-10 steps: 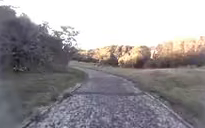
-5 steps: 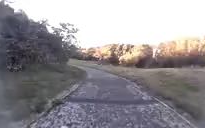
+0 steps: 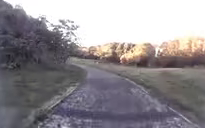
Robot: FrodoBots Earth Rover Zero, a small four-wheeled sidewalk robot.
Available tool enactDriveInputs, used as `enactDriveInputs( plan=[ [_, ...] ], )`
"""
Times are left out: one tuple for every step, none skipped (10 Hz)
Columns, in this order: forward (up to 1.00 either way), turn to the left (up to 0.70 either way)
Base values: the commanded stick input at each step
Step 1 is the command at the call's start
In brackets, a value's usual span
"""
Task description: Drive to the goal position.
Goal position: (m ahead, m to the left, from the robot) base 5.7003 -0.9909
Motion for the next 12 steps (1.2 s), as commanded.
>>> enactDriveInputs(
  plan=[
    [1.0, 0.0],
    [1.0, 0.0],
    [1.0, 0.0],
    [1.0, 0.0],
    [1.0, 0.0],
    [1.0, -0.02],
    [1.0, -0.02],
    [1.0, -0.02],
    [1.0, -0.02],
    [1.0, -0.02],
    [1.0, -0.02],
    [1.0, -0.02]
  ],
)
